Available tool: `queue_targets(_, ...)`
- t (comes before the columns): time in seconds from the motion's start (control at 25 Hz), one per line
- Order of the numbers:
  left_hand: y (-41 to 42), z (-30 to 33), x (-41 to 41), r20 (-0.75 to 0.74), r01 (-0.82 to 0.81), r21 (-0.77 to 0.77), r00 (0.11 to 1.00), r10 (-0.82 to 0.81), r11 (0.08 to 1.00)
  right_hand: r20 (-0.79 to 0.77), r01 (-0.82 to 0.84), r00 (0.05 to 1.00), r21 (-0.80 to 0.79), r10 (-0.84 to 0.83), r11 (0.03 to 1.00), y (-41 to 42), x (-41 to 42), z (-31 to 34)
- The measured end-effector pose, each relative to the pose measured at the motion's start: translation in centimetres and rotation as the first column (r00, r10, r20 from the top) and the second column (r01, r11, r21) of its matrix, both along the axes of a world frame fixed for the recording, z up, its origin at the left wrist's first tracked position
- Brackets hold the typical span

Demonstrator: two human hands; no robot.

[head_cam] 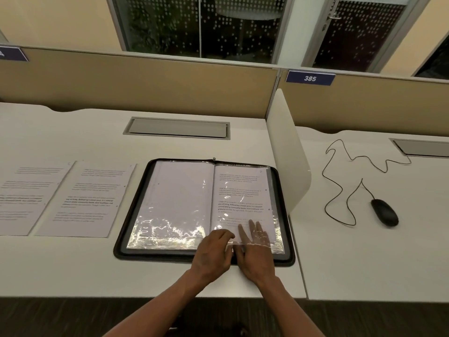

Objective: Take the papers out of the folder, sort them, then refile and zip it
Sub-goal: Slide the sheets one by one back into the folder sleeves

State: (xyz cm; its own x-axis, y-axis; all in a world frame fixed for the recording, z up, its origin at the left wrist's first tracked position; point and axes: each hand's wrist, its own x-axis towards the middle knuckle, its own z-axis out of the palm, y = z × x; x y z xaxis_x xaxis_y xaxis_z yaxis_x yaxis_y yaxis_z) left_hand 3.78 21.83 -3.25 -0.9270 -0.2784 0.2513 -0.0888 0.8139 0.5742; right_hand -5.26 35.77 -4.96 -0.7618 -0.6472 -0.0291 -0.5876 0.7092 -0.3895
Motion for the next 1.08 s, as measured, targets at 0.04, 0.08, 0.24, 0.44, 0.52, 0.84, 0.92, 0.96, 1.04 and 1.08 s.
queue_targets(0.04,0.1,-0.1,-0.1,-0.001,0.004,-0.007,1.0,-0.004,1.0,0.023,-0.013,1.0,0.004,0.013,1.0,0.1,0.3,0.2)
queue_targets(0.08,0.2,-0.1,-0.1,0.004,0.005,-0.013,1.0,-0.005,1.0,0.052,-0.009,0.999,-0.026,0.01,1.0,0.1,0.6,0.7)
queue_targets(0.24,-0.1,-0.5,-0.2,0.015,-0.027,0.016,1.0,0.026,1.0,-0.095,0.165,0.971,-0.401,-0.22,0.901,1.6,2.2,3.5)
queue_targets(0.44,0.0,-0.8,-0.4,0.014,-0.055,0.078,0.998,0.054,0.995,0.259,0.656,0.753,-0.375,-0.605,0.655,4.1,-1.0,5.3)
queue_targets(0.52,0.0,-0.7,-0.2,0.004,-0.061,0.1,0.998,0.061,0.993,0.44,0.707,0.701,-0.329,-0.561,0.625,3.8,-1.7,5.3)
queue_targets(0.84,2.1,2.0,0.0,0.051,-0.093,0.132,0.995,0.087,0.987,0.589,0.638,0.758,-0.58,-0.281,0.506,-1.4,-1.1,8.7)
queue_targets(0.92,2.1,3.2,-0.8,-0.006,-0.18,0.267,0.982,0.188,0.947,0.554,0.529,0.822,-0.655,-0.133,0.539,-3.3,-0.4,10.2)
queue_targets(0.96,1.9,3.9,-1.1,-0.032,-0.24,0.322,0.964,0.263,0.916,0.537,0.475,0.841,-0.682,-0.06,0.557,-4.2,0.0,10.9)
queue_targets(1.04,0.8,5.0,-1.3,-0.071,-0.371,0.353,0.905,0.42,0.859,0.537,0.411,0.84,-0.723,0.078,0.555,-5.7,0.3,11.9)
queue_targets(1.08,0.0,5.6,-1.1,-0.077,-0.423,0.371,0.873,0.481,0.827,0.547,0.41,0.829,-0.733,0.113,0.543,-6.3,0.3,12.3)
